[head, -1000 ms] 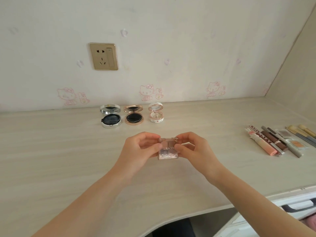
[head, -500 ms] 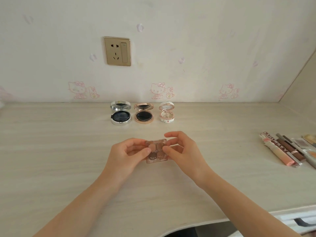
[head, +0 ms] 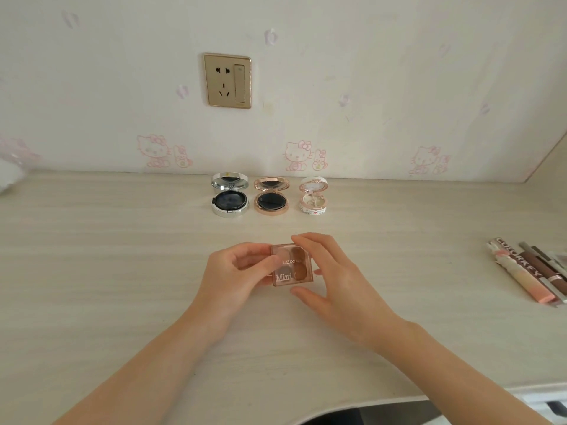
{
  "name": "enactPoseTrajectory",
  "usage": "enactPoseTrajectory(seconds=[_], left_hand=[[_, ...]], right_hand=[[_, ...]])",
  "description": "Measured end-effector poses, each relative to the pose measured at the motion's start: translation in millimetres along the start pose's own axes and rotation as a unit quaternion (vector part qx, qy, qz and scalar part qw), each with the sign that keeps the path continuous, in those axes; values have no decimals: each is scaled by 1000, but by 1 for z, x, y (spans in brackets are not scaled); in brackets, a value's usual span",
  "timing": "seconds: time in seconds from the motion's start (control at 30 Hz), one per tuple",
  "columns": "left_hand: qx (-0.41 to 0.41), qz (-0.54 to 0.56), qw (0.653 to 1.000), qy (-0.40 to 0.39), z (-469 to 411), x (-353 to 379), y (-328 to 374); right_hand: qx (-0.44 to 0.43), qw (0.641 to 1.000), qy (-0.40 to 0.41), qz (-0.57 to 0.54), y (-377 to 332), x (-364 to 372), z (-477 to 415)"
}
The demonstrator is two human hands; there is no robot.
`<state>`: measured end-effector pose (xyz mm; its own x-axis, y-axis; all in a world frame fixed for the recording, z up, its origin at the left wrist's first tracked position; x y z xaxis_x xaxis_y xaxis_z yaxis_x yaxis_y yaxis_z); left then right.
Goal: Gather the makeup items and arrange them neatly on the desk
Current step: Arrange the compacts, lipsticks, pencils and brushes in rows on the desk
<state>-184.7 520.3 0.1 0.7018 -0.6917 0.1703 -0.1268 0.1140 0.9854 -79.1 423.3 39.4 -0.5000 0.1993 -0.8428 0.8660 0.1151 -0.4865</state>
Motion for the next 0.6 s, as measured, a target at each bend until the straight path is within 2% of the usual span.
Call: enactPoseTrajectory(seconds=[0.07,0.2,0.4,0.6], left_hand=[[-10,22,1000,-7,0,2,-2],[-36,102,993,-43,-1,10,-6],[-122,247,952,-131,5,36,-16],[-120,242,954,-127,4,31,-15]], right_hand=[[-6,1000,13,14,-1,-3,0],[-5,999,37,-33,-1,-10,0],[-1,997,60,-46,-9,-12,1],[-20,996,82,27,-18,-16,1]])
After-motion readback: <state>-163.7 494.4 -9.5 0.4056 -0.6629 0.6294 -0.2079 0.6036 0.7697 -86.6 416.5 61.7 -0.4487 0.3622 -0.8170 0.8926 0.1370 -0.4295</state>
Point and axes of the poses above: each hand's wrist, its own z-axis away from the middle knuckle, its own x-axis out of the palm, y = z × x, the point moved 10 cm from there along -z, towards the middle knuckle, and after that the axes turned 12 degrees about -y, right-handed, at the moved point
